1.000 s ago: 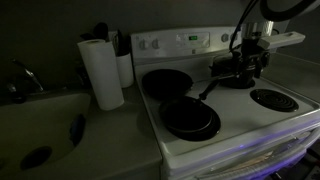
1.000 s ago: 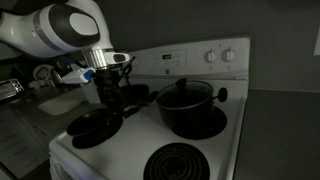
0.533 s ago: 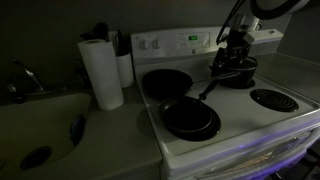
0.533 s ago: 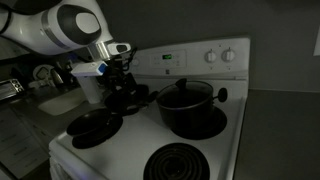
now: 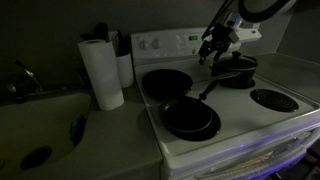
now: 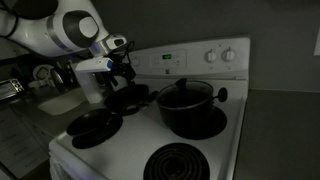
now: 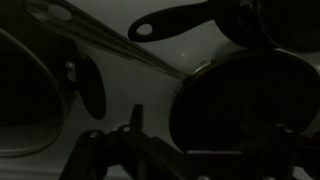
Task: Push the button on the top left corner of the stove
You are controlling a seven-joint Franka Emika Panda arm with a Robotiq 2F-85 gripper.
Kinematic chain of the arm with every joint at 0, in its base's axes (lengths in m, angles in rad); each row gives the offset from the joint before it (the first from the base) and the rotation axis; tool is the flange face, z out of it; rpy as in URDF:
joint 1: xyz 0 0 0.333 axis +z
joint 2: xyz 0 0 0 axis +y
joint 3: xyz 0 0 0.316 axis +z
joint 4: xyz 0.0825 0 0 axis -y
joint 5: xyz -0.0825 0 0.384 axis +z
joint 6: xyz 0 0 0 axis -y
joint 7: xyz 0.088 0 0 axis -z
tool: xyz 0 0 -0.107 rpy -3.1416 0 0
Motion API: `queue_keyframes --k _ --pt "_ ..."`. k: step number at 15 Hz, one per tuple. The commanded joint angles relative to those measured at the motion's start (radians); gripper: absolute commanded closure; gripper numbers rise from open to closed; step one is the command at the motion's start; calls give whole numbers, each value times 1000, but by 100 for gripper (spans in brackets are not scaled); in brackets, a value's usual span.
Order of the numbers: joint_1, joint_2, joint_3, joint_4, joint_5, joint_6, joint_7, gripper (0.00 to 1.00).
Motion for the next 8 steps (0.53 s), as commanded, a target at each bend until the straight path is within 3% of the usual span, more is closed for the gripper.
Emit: queue_keyframes --k 1,3,8 --pt "11 65 3 67 35 61 -67 27" --pt "16 90 4 98 47 90 -87 32" --pt "24 142 11 166 82 125 -149 67"
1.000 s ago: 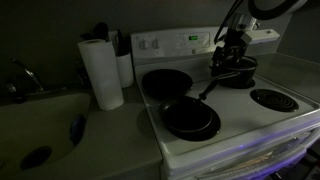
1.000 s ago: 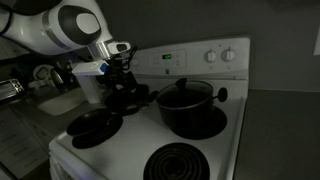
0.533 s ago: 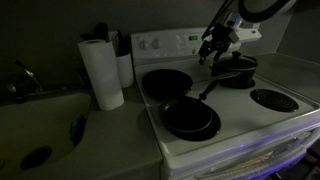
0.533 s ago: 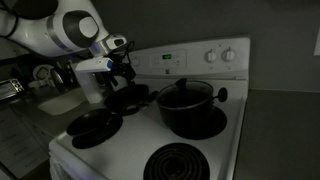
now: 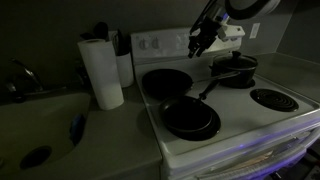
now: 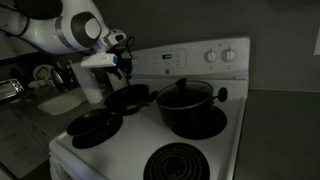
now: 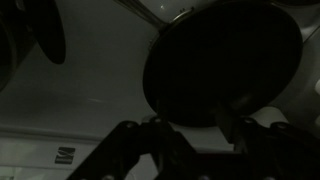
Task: Push the button on the top left corner of the stove
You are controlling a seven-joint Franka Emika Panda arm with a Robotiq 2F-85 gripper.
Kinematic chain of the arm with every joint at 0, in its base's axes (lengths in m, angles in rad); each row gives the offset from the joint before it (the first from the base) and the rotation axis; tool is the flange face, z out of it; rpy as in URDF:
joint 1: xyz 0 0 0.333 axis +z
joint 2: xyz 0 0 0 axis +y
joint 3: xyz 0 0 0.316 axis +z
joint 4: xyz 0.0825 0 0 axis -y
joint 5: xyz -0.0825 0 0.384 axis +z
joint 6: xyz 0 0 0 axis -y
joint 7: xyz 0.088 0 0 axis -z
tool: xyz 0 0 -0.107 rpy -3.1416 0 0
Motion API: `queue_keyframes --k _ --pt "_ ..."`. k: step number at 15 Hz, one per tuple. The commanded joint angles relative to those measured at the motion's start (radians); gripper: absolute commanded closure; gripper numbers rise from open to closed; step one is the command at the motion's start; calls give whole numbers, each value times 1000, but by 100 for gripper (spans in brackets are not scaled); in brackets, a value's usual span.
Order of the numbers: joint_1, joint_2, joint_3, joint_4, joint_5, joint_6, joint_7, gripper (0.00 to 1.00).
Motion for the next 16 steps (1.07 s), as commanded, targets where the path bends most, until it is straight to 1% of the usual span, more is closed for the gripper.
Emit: queue_keyframes --k 1,4,5,6,7,8,16 --pt "-2 54 7 59 47 18 -74 74" --pt "-4 60 11 60 79 28 -104 95" --pt "-5 59 11 56 93 35 -109 99" --pt "-5 58 12 52 104 44 -113 100" --pt "0 43 6 46 64 19 -73 100" --pt "0 44 6 46 65 21 -73 98" --pt "0 44 6 46 64 20 -72 100"
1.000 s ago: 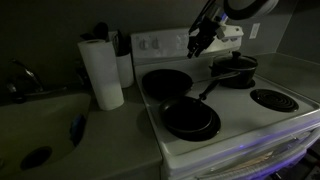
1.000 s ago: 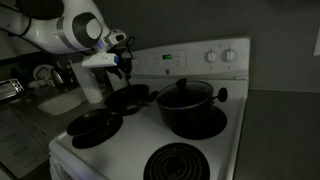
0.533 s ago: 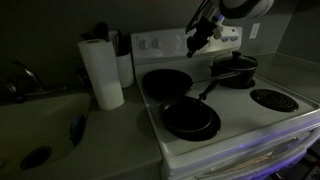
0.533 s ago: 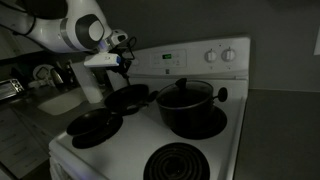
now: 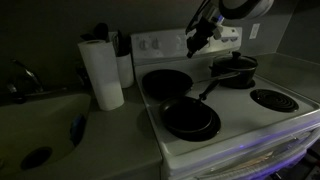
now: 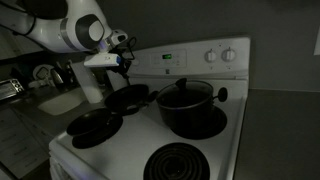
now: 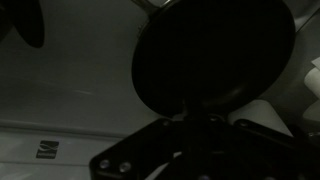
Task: Push the button on the top left corner of the stove
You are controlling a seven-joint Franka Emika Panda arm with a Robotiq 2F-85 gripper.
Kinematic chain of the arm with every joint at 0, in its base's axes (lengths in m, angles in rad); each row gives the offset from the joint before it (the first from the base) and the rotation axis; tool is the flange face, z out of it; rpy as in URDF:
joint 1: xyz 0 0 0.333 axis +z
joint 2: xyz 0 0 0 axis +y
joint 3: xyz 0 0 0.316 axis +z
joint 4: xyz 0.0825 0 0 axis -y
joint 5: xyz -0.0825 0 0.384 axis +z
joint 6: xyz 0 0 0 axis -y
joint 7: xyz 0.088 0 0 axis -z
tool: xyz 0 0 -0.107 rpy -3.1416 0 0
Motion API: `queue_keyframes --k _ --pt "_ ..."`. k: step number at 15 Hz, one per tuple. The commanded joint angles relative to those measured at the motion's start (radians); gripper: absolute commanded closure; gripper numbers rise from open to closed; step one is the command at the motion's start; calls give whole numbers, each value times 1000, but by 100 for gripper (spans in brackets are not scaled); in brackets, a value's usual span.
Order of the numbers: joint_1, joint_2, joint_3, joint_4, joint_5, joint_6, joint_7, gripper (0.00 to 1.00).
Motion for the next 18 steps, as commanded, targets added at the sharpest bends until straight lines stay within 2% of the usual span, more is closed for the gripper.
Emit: queue_keyframes --k 1,9,13,18 --pt "-2 3 1 7 -13 -7 4 100" --pt "17 85 17 159 -94 -54 -28 100" --pt "33 189 53 294 -63 -65 -87 100" --pt "48 349 68 508 -88 -125 -135 100"
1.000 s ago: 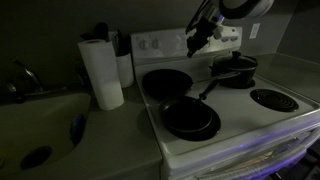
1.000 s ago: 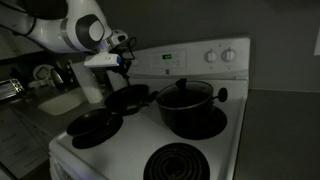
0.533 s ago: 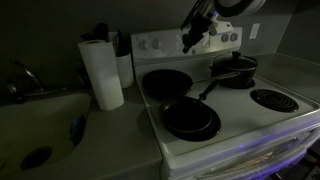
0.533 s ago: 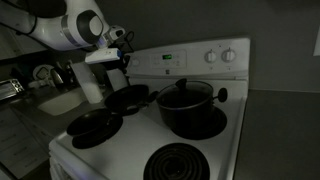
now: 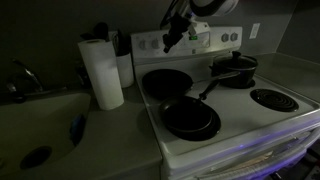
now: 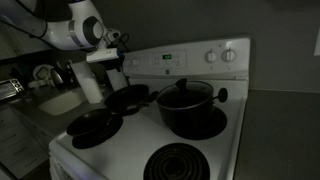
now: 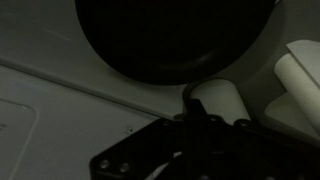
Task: Push the button on the top left corner of the stove
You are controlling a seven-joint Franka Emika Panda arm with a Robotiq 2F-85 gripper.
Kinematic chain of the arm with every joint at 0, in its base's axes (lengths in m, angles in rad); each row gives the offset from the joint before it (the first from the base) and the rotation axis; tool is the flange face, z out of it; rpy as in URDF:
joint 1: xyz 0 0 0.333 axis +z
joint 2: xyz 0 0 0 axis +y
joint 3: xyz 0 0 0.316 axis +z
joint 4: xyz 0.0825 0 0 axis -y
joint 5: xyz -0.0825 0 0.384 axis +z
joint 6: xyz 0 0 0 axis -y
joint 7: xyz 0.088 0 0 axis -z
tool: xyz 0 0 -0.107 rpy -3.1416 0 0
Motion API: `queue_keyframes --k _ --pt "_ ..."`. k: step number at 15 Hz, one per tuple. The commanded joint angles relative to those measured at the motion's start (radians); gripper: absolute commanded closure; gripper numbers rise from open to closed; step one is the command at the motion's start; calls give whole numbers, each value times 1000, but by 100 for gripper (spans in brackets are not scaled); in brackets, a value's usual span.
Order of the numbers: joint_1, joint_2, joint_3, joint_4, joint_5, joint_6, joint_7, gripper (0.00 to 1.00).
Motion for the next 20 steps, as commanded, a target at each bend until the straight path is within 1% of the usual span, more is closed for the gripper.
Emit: queue_keyframes --k 1,5,8,9,10,12,14,17,19,20 --pt "3 140 10 200 -2 -65 -63 100" --pt "1 266 29 371 16 -46 -117 100" --pt "-5 343 53 482 29 -58 -170 100" --pt "9 278 26 380 9 -25 -116 100" --pt "10 294 27 401 9 -24 -118 99" --pt "11 295 27 400 9 -23 -116 99" --pt "-7 280 50 364 35 4 -123 100" --pt "-19 308 92 394 82 8 -165 100" --pt "-15 326 102 415 99 30 -165 100" --pt "-10 332 102 424 99 61 -156 100"
